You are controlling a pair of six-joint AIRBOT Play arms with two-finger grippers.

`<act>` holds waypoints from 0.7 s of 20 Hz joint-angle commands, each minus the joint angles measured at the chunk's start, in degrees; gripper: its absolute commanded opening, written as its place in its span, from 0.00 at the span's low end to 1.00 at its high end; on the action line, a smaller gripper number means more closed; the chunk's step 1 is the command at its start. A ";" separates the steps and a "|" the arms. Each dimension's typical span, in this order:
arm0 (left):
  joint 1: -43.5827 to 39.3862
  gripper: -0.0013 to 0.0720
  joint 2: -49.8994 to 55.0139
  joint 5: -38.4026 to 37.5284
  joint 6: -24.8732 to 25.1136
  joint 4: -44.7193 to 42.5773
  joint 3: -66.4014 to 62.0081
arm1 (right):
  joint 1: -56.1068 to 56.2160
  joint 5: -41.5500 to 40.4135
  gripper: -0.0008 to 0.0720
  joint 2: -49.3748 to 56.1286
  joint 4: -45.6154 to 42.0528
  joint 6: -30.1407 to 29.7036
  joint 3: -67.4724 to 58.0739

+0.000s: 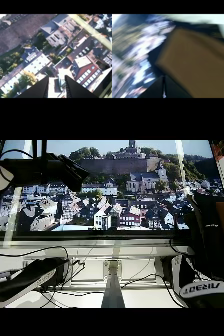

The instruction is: Fold the clothes and pants, and hang the long-sleeved shirts on hangers.

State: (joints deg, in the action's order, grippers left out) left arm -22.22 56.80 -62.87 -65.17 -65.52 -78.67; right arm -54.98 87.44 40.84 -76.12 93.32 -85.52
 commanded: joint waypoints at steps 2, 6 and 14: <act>0.07 0.33 -0.04 0.02 -0.07 0.02 -0.02 | 18.25 1.25 0.04 1.79 14.40 -6.45 0.00; 0.07 0.33 -0.04 0.02 -0.07 0.02 -0.02 | 34.38 1.22 0.04 1.84 12.50 -6.47 0.00; 0.07 0.33 -0.04 0.02 -0.07 0.02 -0.02 | 42.01 1.18 0.04 1.77 2.82 -6.43 -0.02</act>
State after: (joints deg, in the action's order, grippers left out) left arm -22.22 56.80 -62.87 -65.23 -65.49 -78.67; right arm -14.66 88.64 42.68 -71.61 86.96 -85.52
